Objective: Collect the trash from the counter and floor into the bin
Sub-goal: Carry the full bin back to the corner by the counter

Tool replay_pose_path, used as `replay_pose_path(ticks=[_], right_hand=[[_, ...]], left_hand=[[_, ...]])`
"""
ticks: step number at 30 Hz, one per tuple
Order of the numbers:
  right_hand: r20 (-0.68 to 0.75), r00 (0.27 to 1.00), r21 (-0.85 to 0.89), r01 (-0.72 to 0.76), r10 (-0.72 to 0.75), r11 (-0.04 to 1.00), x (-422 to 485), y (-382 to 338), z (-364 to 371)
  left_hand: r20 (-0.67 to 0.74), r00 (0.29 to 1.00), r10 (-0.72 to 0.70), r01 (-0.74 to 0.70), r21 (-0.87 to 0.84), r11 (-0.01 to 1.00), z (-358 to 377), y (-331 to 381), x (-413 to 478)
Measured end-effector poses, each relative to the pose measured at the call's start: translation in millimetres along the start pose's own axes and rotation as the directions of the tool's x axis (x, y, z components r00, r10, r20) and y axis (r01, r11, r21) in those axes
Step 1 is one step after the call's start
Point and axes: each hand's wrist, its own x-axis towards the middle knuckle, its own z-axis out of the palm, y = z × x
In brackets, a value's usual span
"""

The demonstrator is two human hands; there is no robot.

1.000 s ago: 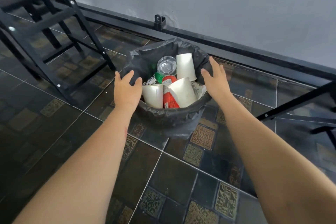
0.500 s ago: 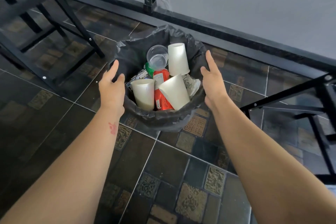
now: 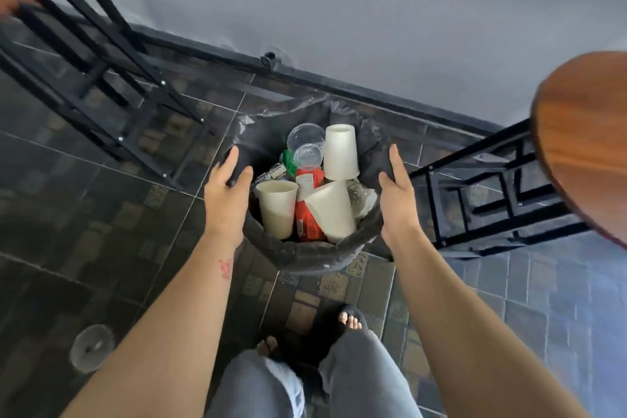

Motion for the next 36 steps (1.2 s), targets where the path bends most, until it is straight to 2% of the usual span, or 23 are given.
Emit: replay_pose_path(ticks=[4, 8, 15, 20, 31, 36], right_hand=[[-0.067, 0.998, 0.031, -0.009, 0.012, 0.999, -87.3, -68.8, -35.8], [-0.163, 0.986, 0.071, 0.044, -0.032, 0.997, -163.2, -101.8, -70.1], [-0.327, 0.943, 0.115, 0.11, -0.067, 0.987, -267.2, -98.0, -121.3], [-0.455, 0.889, 0.155, 0.126, -0.042, 0.98, -313.6, -65.7, -168.5], [-0.667, 0.742, 0.257, 0.155, 0.059, 0.954, -362.8, -38.9, -312.5], [-0.706, 0.705, 0.267, 0.174, 0.069, 0.948, -356.1, -43.2, -403.2]], left_hand=[[0.084, 0.996, 0.015, -0.019, 0.044, 0.999, -17.1, 79.4, -67.8], [0.161, 0.987, 0.02, -0.026, 0.035, 0.999, -29.6, 126.0, -127.5], [0.345, 0.936, 0.064, -0.086, 0.048, 0.995, -42.0, 147.3, -208.7], [0.493, 0.866, 0.08, -0.145, 0.096, 0.985, -33.2, 144.4, -256.1], [0.725, 0.688, 0.045, -0.266, 0.194, 0.944, 75.7, 138.9, -369.2], [0.759, 0.651, 0.026, -0.276, 0.204, 0.939, 162.4, 136.2, -423.6]])
